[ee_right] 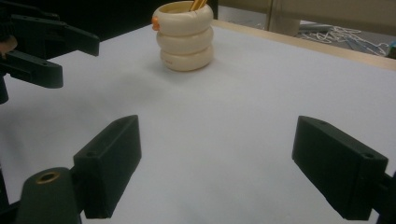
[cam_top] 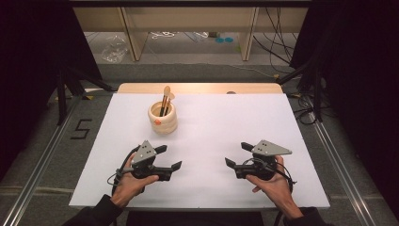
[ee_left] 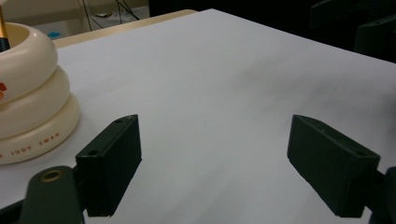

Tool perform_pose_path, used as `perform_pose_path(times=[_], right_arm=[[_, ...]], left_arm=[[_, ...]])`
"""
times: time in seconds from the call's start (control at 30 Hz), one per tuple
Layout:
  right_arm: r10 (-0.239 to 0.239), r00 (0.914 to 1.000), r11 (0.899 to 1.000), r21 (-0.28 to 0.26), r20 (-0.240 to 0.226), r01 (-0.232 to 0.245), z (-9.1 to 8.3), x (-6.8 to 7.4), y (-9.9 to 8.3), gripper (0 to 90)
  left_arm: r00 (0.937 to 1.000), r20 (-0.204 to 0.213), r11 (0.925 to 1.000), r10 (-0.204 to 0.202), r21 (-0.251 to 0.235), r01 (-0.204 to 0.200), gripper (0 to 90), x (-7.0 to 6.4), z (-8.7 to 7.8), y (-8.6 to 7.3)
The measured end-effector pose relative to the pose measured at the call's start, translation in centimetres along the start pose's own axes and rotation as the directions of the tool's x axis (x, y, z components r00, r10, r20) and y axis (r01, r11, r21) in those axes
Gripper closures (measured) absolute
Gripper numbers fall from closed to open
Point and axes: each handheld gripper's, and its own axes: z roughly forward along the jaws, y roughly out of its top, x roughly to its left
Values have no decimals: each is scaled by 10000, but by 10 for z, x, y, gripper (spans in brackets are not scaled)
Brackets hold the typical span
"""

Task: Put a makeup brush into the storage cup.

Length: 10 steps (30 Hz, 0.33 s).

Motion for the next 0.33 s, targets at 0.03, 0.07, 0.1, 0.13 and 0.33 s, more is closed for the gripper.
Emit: perform_pose_path(times=[0.03, 0.07, 0.1, 0.13, 0.33], right_arm=[[14, 10000, 10000, 4, -9, -14, 0, 0, 0, 164], [21, 10000, 10000, 9, -23, -21, 0, 0, 0, 164], [15, 10000, 10000, 8, -21, -15, 0, 0, 0, 164], [12, 10000, 10000, 7, -20, -12, 0, 0, 0, 164], [46, 10000, 10000, -2, -72, -46, 1, 0, -1, 163]], left_arm=[[10000, -51, 10000, 8, 32, -8, 175, 0, -1, 0], [10000, -12, 10000, -9, 25, 9, 173, -1, 0, 0], [10000, 4, 10000, 23, 44, -23, 168, -1, 0, 0], [10000, 23, 10000, 35, 29, -35, 166, 0, 0, 0], [10000, 32, 10000, -39, -14, 39, 159, 1, 0, 0]])
